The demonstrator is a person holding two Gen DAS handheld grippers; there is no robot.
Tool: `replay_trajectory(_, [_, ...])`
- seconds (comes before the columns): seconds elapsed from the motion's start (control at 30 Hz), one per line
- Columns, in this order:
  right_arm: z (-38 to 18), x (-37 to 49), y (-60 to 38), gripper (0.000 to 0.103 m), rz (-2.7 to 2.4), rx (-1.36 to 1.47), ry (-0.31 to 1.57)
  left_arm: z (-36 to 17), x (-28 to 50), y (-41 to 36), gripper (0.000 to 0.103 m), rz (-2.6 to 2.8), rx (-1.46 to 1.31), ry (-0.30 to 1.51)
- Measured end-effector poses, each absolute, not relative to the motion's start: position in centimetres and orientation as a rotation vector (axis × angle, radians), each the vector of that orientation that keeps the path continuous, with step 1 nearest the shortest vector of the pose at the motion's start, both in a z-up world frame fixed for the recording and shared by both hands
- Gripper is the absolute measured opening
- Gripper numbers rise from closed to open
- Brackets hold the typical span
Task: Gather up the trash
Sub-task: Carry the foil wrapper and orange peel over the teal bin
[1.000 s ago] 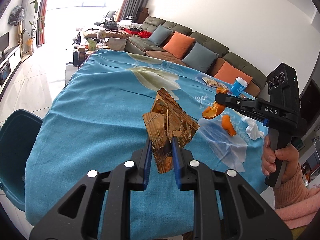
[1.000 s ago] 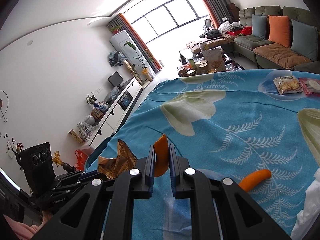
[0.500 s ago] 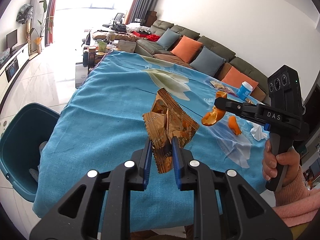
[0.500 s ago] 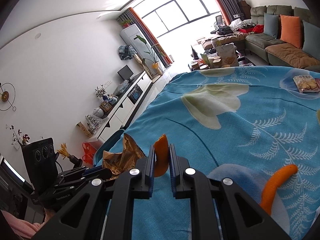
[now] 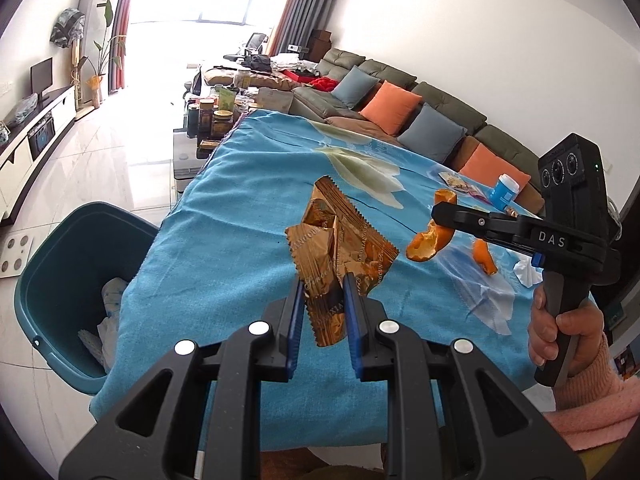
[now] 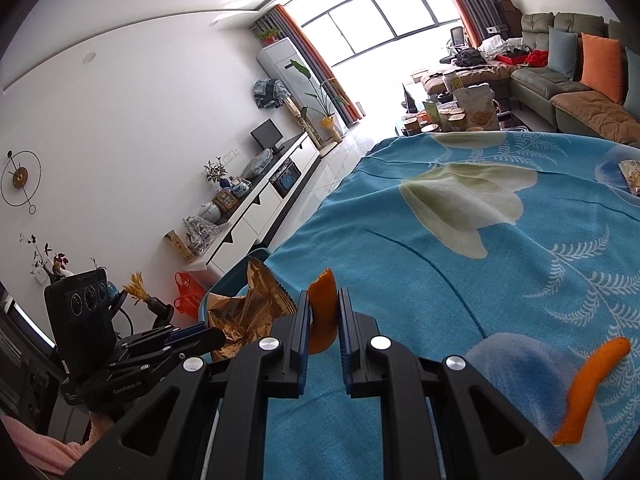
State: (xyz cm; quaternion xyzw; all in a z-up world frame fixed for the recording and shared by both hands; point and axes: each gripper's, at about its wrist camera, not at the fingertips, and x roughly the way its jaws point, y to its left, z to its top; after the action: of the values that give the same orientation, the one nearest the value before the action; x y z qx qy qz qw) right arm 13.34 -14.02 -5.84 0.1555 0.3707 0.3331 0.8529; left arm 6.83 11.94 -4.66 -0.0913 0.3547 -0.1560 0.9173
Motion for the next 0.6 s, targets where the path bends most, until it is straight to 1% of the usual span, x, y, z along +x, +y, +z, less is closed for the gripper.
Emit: replay_trajectory(0.6, [-5.9,14.0,-10.3,0.012,0.776,0.301,0.795,-4.2,5.3,15.3,0.02,-0.234,-0.211,0.701])
